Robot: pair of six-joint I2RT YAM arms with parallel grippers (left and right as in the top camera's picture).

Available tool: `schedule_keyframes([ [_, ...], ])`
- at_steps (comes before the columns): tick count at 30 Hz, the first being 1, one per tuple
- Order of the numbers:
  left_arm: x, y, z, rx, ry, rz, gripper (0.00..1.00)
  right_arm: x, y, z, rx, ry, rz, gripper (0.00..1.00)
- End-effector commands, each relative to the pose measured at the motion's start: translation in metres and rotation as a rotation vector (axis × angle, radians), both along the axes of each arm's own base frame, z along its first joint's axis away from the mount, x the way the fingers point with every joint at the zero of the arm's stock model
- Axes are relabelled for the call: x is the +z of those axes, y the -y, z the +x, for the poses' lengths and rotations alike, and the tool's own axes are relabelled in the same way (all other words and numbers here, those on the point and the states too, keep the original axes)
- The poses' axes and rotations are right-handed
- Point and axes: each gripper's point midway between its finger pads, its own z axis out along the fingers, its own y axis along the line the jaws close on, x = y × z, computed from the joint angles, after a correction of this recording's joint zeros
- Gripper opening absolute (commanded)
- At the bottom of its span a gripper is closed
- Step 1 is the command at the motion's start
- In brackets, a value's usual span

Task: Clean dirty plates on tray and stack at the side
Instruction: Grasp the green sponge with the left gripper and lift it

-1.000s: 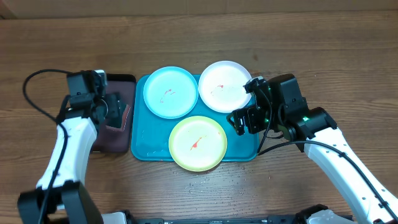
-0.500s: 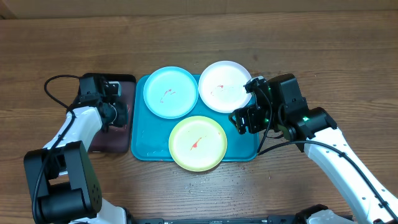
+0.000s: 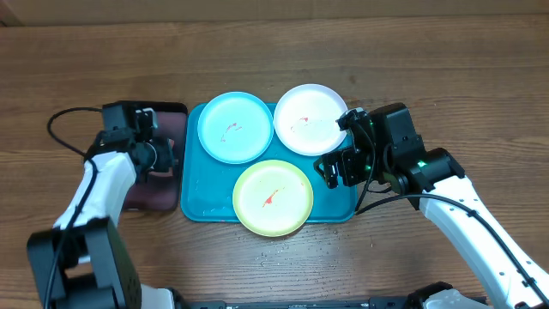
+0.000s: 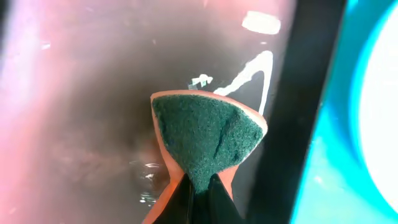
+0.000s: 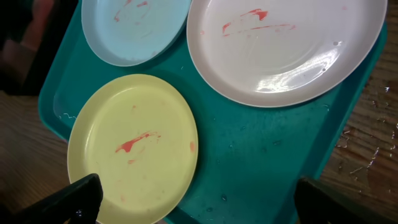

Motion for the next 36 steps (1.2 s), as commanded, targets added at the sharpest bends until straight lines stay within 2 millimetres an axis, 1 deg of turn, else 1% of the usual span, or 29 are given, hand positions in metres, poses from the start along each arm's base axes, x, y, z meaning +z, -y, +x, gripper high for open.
schedule_keyframes([
  [1,0.023,0.003,0.01,0.025,0.068,-0.048,0.04,0.014,-0.006,0.005,-0.004,0.02,0.039,1.0],
  [3,0.025,0.004,0.012,0.017,0.08,-0.065,0.04,0.014,-0.006,0.007,-0.007,0.026,0.034,1.0],
  [5,0.031,0.004,0.017,-0.005,0.117,-0.079,0.04,0.013,-0.004,0.008,-0.013,0.032,0.026,1.0],
  [9,0.054,-0.011,0.031,0.003,0.233,-0.095,0.04,0.011,-0.001,0.01,-0.026,0.04,0.009,1.0],
  [13,0.078,-0.02,0.033,-0.005,0.33,-0.169,0.04,0.01,-0.001,0.01,-0.026,0.04,0.008,1.0],
  [15,0.086,-0.022,0.032,-0.01,0.361,-0.219,0.04,0.011,-0.001,0.011,-0.026,0.044,0.01,1.0],
  [24,0.106,-0.029,0.019,-0.044,0.442,-0.395,0.04,0.013,-0.002,0.014,-0.026,0.06,0.016,0.98],
  [27,0.111,-0.03,0.01,-0.041,0.434,-0.389,0.04,0.013,-0.003,0.014,-0.026,0.06,0.017,0.98],
  [31,0.121,-0.025,-0.003,-0.073,0.435,-0.364,0.04,0.013,-0.003,0.014,-0.026,0.059,0.016,0.97],
  [36,0.137,-0.019,-0.012,-0.088,0.497,-0.335,0.04,0.013,-0.002,0.014,-0.026,0.059,0.016,0.97],
])
